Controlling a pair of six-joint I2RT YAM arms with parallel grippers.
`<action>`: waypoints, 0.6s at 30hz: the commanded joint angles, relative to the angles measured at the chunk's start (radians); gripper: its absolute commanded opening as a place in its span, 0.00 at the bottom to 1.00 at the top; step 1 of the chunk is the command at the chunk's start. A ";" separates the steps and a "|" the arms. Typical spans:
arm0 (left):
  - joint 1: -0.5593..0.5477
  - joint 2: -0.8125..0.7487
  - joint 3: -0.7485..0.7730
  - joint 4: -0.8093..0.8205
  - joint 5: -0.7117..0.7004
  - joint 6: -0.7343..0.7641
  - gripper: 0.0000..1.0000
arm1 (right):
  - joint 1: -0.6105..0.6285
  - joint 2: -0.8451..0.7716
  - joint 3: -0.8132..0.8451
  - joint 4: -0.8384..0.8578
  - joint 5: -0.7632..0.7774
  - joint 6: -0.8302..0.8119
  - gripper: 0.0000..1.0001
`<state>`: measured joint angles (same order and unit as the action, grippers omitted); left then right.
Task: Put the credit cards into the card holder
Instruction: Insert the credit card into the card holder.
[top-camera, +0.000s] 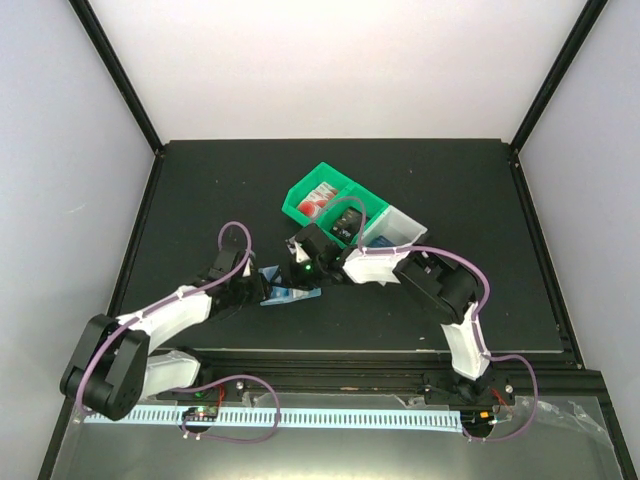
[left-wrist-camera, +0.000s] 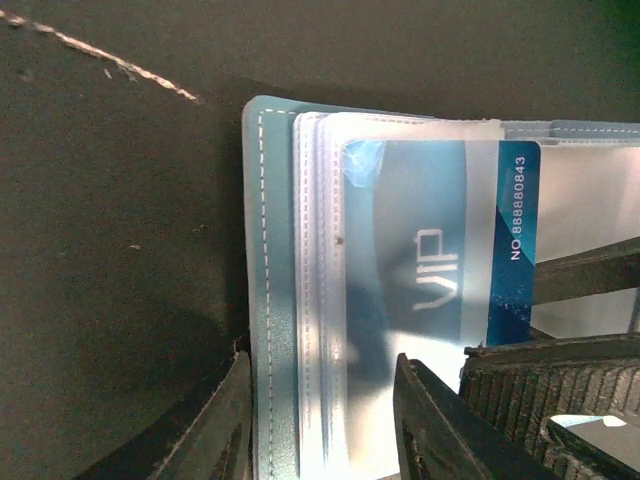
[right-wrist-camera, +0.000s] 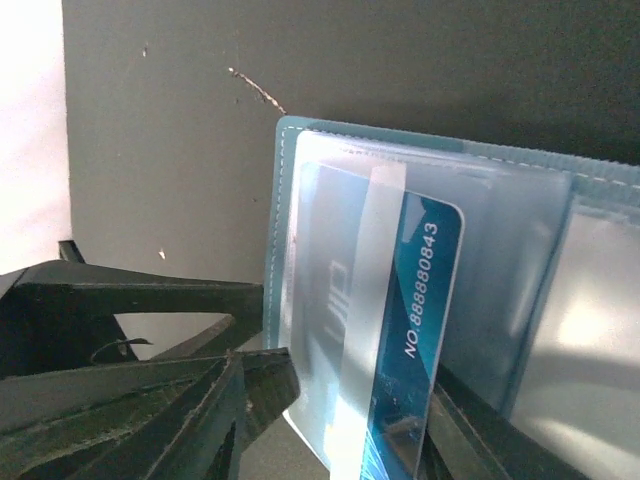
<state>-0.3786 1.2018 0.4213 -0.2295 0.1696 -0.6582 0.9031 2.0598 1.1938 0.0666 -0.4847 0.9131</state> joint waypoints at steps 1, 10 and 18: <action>0.004 -0.054 -0.001 -0.009 0.013 -0.004 0.43 | 0.017 -0.015 0.027 -0.139 0.106 -0.064 0.48; 0.004 -0.144 0.004 -0.046 -0.014 -0.017 0.51 | 0.024 -0.103 0.035 -0.273 0.258 -0.178 0.54; 0.004 -0.149 -0.002 -0.027 0.021 -0.032 0.51 | 0.044 -0.103 0.050 -0.318 0.297 -0.202 0.39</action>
<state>-0.3763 1.0641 0.4175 -0.2604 0.1669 -0.6743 0.9321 1.9690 1.2209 -0.2047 -0.2337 0.7425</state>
